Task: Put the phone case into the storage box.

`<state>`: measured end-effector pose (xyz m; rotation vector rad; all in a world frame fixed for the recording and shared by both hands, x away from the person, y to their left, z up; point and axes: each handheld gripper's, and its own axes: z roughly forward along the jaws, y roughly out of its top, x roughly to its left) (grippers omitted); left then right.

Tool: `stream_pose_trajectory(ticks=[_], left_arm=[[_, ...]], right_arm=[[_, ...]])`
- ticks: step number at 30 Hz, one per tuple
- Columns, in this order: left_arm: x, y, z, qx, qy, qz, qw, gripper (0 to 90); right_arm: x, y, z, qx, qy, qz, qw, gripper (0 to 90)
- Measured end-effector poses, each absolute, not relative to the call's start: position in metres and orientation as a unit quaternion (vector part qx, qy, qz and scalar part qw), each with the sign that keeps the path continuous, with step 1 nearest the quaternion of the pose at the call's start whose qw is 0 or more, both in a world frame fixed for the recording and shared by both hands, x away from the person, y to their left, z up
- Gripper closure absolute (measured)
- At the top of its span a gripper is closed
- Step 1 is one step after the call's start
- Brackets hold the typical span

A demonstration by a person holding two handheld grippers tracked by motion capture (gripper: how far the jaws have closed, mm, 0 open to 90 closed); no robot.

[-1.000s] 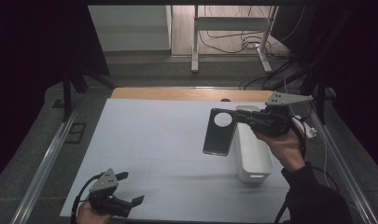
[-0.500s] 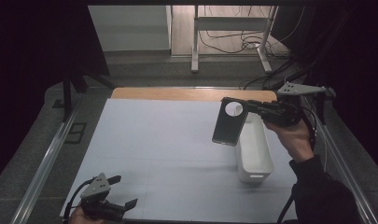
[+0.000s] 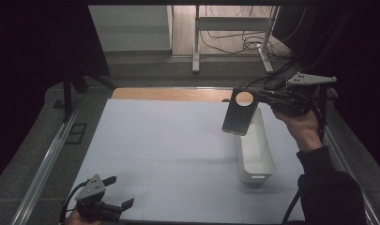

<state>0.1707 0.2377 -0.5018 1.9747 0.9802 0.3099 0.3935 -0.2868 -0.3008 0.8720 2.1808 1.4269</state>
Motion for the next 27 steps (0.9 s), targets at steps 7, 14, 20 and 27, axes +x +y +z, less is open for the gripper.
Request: stream_pose_trajectory(ticks=[7, 14, 20, 27], left_arm=[[0.171, 0.239, -0.502, 0.793, 0.400, 0.122, 0.443, 0.0], [0.171, 0.239, -0.502, 0.792, 0.401, 0.122, 0.443, 0.0], [0.172, 0.238, -0.502, 0.795, 0.400, 0.122, 0.439, 0.0], [0.172, 0.237, -0.503, 0.797, 0.401, 0.120, 0.437, 0.0]], right_arm=[[0.405, -0.299, -0.296, 0.312, 0.776, 0.504, 0.214, 80.5], [0.416, -0.309, -0.294, 0.319, 0.776, 0.495, 0.224, 80.6], [0.430, -0.317, -0.296, 0.323, 0.775, 0.491, 0.230, 80.5], [0.444, -0.324, -0.299, 0.321, 0.780, 0.481, 0.241, 80.5]])
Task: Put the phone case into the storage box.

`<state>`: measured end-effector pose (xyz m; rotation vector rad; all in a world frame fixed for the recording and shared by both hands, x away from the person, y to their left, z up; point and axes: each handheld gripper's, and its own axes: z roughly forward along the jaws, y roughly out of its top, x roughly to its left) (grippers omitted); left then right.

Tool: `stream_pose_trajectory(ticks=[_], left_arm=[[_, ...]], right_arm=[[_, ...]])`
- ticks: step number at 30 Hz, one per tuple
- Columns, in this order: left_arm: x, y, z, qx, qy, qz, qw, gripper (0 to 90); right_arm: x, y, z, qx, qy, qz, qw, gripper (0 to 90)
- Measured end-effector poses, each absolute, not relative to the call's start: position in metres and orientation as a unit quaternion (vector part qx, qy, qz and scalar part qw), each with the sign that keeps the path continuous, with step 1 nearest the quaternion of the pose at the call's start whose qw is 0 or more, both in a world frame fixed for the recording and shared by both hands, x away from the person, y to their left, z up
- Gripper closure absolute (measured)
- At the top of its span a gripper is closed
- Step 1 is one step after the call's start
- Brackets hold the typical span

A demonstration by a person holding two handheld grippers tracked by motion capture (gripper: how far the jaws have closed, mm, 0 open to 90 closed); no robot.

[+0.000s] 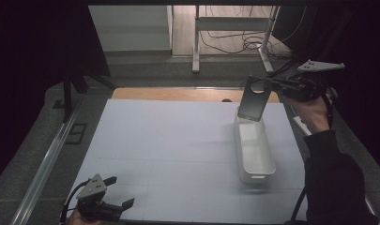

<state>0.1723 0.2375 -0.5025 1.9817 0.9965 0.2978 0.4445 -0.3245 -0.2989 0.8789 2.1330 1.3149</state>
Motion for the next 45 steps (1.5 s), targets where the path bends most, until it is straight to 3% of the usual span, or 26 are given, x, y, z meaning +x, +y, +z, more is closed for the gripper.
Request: stream_pose_trajectory(ticks=[45], left_arm=[[0.174, 0.235, -0.503, 0.804, 0.403, 0.114, 0.422, 0.0]], right_arm=[[0.500, -0.332, -0.370, 0.282, 0.808, 0.456, 0.245, 80.5]])
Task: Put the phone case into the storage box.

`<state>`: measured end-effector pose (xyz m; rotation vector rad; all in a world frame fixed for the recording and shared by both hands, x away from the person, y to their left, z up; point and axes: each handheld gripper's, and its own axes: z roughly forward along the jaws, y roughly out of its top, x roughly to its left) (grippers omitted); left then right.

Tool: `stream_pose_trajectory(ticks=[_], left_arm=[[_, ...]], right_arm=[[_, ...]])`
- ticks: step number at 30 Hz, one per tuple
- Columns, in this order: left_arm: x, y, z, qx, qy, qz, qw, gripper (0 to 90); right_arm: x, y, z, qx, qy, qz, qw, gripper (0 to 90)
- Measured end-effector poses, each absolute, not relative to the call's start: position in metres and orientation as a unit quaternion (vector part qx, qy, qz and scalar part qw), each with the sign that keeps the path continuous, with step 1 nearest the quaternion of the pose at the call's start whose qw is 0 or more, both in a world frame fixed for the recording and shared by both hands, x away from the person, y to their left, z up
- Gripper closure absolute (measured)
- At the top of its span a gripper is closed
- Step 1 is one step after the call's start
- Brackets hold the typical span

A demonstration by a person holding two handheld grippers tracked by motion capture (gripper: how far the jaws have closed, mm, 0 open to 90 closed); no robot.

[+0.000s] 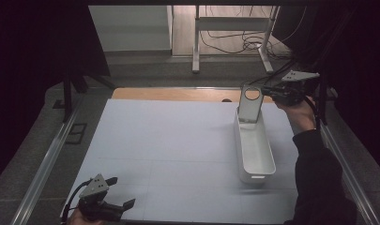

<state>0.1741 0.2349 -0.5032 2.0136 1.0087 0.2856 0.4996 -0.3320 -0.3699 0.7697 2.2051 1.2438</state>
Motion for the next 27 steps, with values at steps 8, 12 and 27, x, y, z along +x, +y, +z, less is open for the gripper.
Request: stream_pose_trajectory(ticks=[8, 12, 27], left_arm=[[0.174, 0.235, -0.503, 0.804, 0.404, 0.114, 0.421, 0.0], [0.174, 0.235, -0.503, 0.804, 0.404, 0.113, 0.421, 0.0], [0.174, 0.234, -0.503, 0.805, 0.404, 0.112, 0.419, 0.0]], right_arm=[[0.505, -0.331, -0.383, 0.274, 0.813, 0.449, 0.249, 80.5], [0.507, -0.332, -0.390, 0.272, 0.813, 0.451, 0.248, 80.5], [0.511, -0.335, -0.402, 0.263, 0.817, 0.449, 0.249, 80.3]])
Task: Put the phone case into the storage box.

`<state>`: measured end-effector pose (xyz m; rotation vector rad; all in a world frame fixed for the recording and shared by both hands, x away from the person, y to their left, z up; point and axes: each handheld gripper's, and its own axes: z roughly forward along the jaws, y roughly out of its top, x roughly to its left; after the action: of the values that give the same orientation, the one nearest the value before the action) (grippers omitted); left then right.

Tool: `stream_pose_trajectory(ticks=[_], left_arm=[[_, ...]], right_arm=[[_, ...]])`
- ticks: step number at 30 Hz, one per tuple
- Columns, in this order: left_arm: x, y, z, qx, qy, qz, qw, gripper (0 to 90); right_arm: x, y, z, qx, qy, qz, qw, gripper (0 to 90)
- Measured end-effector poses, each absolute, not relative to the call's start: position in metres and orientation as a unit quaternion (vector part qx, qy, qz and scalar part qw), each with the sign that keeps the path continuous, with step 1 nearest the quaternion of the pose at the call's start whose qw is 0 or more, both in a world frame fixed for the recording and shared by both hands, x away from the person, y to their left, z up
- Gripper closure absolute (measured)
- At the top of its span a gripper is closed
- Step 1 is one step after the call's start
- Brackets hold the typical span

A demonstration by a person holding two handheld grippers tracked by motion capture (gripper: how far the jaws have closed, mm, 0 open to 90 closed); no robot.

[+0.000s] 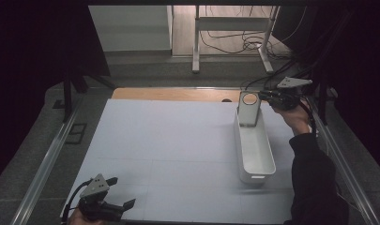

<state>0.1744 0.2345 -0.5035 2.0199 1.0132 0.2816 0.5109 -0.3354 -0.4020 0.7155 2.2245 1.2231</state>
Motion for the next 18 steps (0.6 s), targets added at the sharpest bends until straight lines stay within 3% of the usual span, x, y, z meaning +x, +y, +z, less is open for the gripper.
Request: stream_pose_trajectory(ticks=[9, 18], left_arm=[[0.1746, 0.2343, -0.5034, 0.806, 0.404, 0.112, 0.418, 0.0], [0.1747, 0.2343, -0.5035, 0.806, 0.404, 0.112, 0.417, 0.0]], right_arm=[[0.5132, -0.3376, -0.4072, 0.285, 0.810, 0.442, 0.260, 78.6], [0.5160, -0.3351, -0.4087, 0.312, 0.805, 0.431, 0.261, 66.8]])
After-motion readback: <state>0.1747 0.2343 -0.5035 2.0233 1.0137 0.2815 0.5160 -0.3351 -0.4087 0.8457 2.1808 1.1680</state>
